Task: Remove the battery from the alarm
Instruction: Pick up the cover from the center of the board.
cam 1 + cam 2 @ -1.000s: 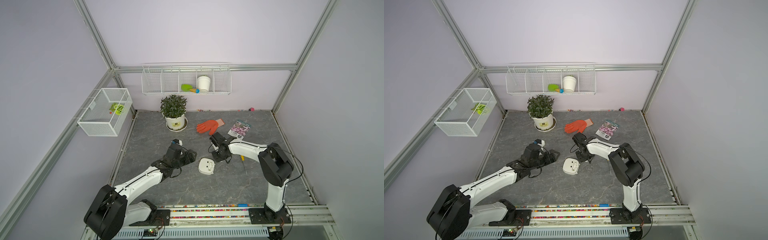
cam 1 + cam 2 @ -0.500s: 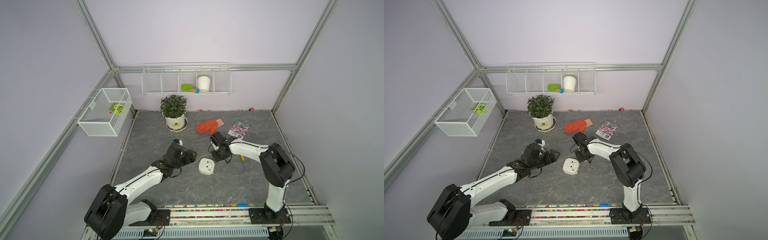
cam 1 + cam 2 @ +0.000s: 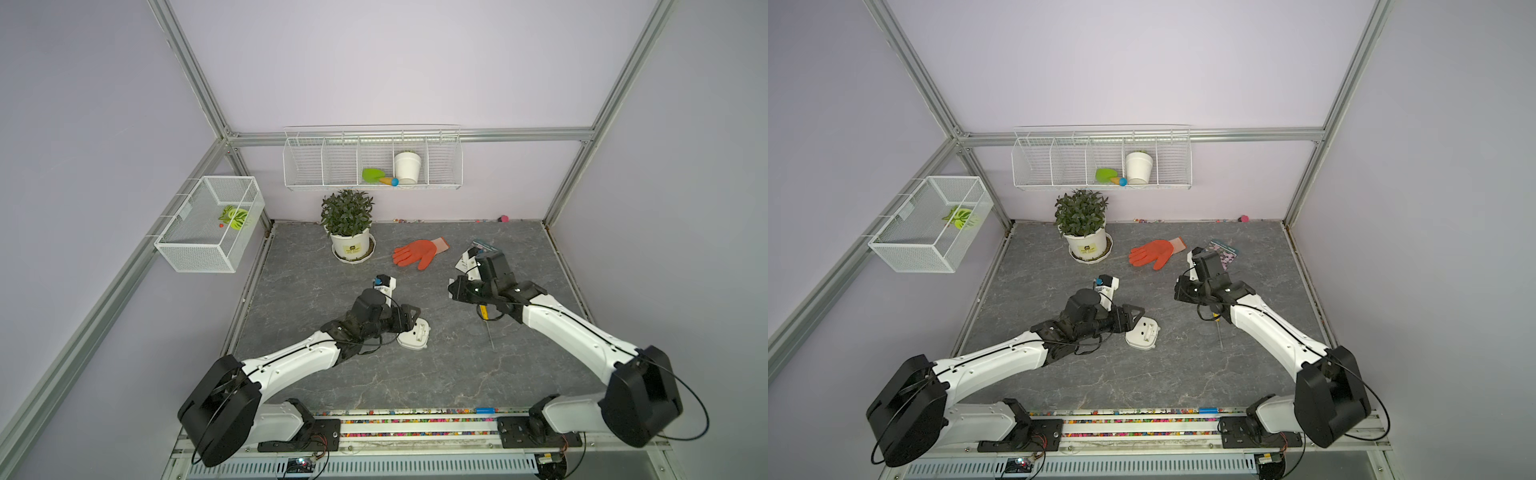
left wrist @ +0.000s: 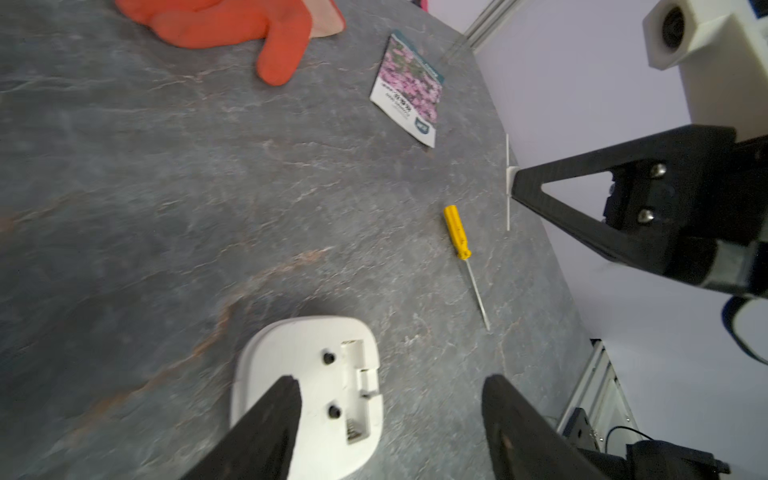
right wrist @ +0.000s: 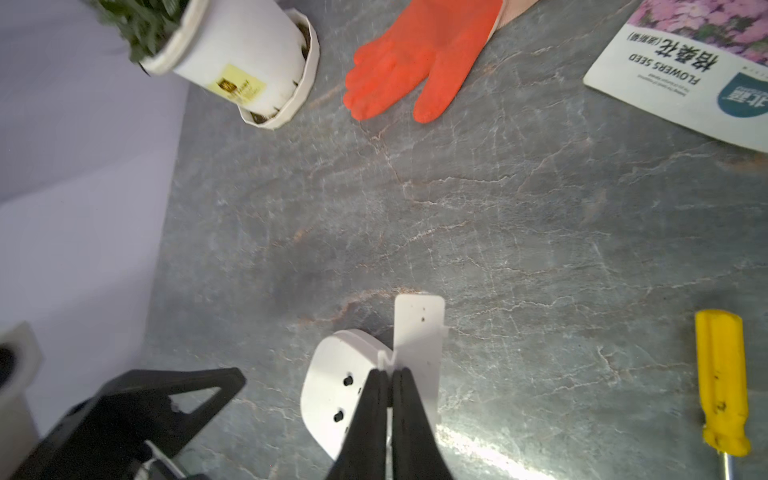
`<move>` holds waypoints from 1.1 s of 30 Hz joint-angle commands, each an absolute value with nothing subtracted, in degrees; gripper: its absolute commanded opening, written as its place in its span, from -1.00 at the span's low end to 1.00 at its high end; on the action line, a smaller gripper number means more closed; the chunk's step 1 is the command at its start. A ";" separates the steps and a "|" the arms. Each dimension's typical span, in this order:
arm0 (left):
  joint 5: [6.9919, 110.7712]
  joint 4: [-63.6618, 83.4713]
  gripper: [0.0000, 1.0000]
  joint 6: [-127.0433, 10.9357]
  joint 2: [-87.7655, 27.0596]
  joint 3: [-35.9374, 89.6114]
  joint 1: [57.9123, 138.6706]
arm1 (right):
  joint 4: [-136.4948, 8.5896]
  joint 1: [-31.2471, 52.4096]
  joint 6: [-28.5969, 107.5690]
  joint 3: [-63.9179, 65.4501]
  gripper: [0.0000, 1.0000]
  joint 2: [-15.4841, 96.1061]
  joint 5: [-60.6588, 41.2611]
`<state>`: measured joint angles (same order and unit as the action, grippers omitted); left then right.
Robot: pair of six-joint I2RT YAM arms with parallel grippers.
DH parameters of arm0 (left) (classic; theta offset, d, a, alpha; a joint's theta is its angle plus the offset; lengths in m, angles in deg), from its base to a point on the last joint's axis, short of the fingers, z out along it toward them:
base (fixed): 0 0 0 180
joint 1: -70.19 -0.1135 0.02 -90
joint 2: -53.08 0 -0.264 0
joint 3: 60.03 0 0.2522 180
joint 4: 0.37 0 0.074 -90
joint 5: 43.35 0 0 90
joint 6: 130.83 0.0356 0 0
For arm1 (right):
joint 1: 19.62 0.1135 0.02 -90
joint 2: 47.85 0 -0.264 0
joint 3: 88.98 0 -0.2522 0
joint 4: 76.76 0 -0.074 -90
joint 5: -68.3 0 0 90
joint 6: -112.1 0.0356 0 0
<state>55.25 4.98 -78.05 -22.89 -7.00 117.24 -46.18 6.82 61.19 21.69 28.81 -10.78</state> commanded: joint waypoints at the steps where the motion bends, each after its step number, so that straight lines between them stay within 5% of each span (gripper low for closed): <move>1: 56.00 -0.27 0.40 -75.12 -26.59 -3.10 119.36 | -51.98 5.79 70.42 25.24 -0.81 24.79 -8.17; 14: 64.12 -3.84 0.15 -72.74 -41.64 9.73 123.10 | -53.77 5.60 74.44 28.00 -0.82 21.52 -7.51; 33: 63.09 -1.91 -0.42 -71.24 -45.76 14.90 123.19 | -53.95 5.74 74.53 28.21 -0.82 22.24 -6.34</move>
